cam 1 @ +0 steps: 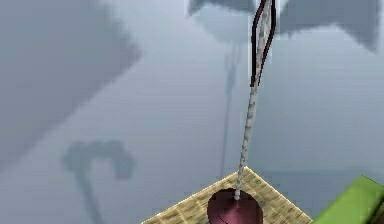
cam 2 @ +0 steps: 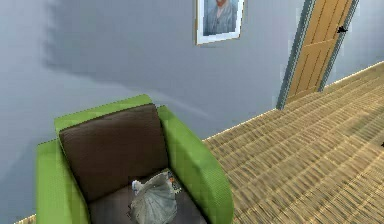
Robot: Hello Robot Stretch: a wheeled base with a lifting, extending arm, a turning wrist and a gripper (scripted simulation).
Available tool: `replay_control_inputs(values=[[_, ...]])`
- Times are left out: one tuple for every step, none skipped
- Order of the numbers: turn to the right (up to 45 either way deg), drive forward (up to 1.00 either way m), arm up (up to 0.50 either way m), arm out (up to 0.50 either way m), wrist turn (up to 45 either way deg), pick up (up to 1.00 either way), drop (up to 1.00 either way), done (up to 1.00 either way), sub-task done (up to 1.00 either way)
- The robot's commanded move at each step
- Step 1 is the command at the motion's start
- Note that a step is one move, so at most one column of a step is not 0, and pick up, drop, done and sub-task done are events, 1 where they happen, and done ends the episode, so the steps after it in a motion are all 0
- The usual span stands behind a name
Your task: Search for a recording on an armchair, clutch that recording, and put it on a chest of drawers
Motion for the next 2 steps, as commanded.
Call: replay_control_inputs(values=[[-12.0,0.0,0.0,0.0,0.0,0.0,0.0,0.0,0.0],[0.0,0.0,0.5,0.0,0.0,0.0,0.0,0.0,0.0]])
